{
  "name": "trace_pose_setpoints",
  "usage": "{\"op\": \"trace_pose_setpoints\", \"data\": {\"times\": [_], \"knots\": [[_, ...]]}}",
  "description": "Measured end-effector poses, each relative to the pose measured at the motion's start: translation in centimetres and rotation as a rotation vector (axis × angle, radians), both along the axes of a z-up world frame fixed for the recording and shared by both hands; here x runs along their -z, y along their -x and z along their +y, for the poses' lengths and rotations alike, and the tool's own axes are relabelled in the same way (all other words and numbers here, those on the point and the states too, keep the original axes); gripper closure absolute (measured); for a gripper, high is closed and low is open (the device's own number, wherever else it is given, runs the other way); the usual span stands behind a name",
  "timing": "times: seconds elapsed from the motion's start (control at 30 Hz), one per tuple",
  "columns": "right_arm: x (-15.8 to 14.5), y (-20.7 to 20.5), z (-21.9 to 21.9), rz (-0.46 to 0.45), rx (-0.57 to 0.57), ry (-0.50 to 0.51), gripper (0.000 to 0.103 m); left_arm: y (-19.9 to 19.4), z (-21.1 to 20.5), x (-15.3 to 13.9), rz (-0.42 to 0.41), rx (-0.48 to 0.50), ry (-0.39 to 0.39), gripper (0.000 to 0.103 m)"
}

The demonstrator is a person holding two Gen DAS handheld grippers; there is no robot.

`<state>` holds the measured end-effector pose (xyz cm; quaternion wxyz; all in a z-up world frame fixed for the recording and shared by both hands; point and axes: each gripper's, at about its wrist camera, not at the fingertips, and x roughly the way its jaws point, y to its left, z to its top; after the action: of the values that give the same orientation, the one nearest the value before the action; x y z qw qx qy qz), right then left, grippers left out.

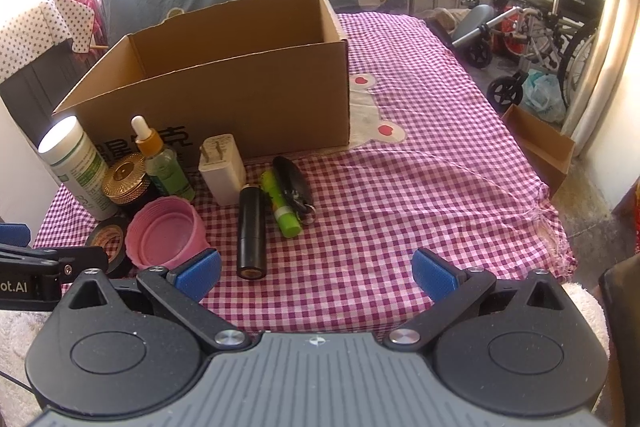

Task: Organize rigid objects
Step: 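Reach the right gripper to the black cylindrical battery and close on it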

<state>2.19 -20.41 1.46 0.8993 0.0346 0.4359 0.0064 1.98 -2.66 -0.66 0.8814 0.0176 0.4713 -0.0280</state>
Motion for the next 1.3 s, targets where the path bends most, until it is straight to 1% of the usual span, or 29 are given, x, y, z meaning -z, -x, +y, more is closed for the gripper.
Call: {"op": "trace_pose_setpoints", "data": {"times": [0.1,0.2,0.37,0.53,0.63,0.73,0.77,0.8,0.83,0.87,0.9,0.97,1.0,1.03,1.07,1.1,1.13,1.2,1.23,1.3], "knots": [[0.2,-0.2,-0.6,0.001,0.011,-0.005,0.0,-0.3,-0.7,0.0,-0.001,0.019,-0.004,0.0],[0.4,-0.4,-1.3,-0.005,0.017,-0.015,0.0,-0.5,-1.2,0.2,-0.001,0.042,0.012,0.0],[0.6,-0.1,-3.0,-0.046,0.013,-0.047,0.0,-0.7,-1.5,0.5,-0.004,0.076,0.08,0.0],[0.6,0.4,-4.9,-0.095,-0.005,-0.149,0.0,-0.8,-1.6,0.6,-0.033,0.12,0.138,0.0],[0.3,0.4,-5.6,-0.121,-0.014,-0.245,0.0,-0.7,-1.9,0.7,-0.059,0.149,0.151,0.0],[0.2,0.0,-6.0,-0.133,-0.039,-0.363,0.001,-0.7,-2.4,0.9,-0.081,0.184,0.159,0.002],[0.3,-0.2,-6.1,-0.13,-0.047,-0.399,0.003,-0.7,-2.6,0.9,-0.087,0.198,0.156,0.003],[0.4,-0.5,-6.1,-0.121,-0.056,-0.428,0.008,-0.7,-2.9,1.0,-0.089,0.212,0.148,0.006],[0.5,-0.8,-6.0,-0.111,-0.067,-0.448,0.014,-0.7,-3.2,1.1,-0.088,0.229,0.14,0.007],[0.7,-1.1,-5.9,-0.102,-0.076,-0.459,0.018,-0.8,-3.5,1.1,-0.088,0.245,0.135,0.008],[0.9,-1.4,-5.7,-0.09,-0.088,-0.468,0.025,-0.8,-3.7,1.2,-0.088,0.258,0.133,0.008],[1.3,-2.0,-5.4,-0.064,-0.112,-0.495,0.03,-1.1,-4.1,1.3,-0.091,0.288,0.139,0.01],[1.6,-2.3,-5.3,-0.052,-0.123,-0.514,0.035,-1.2,-4.3,1.3,-0.089,0.301,0.145,0.013],[1.8,-2.5,-5.3,-0.04,-0.133,-0.533,0.038,-1.5,-4.6,1.4,-0.087,0.314,0.146,0.016],[2.1,-2.8,-5.2,-0.026,-0.143,-0.546,0.039,-1.6,-4.9,1.5,-0.085,0.327,0.144,0.022],[2.3,-3.0,-5.1,-0.016,-0.149,-0.555,0.043,-1.9,-5.1,1.6,-0.08,0.339,0.14,0.025],[2.5,-3.2,-5.0,-0.005,-0.154,-0.563,0.048,-2.0,-5.4,1.8,-0.073,0.348,0.135,0.026],[2.9,-3.7,-4.8,0.021,-0.162,-0.571,0.055,-2.3,-5.8,2.1,-0.061,0.37,0.133,0.034],[3.1,-4.0,-4.8,0.034,-0.166,-0.573,0.059,-2.4,-6.0,2.3,-0.054,0.381,0.131,0.036],[3.6,-4.4,-4.7,0.066,-0.173,-0.575,0.064,-2.5,-6.5,2.4,-0.048,0.402,0.128,0.04]]}}
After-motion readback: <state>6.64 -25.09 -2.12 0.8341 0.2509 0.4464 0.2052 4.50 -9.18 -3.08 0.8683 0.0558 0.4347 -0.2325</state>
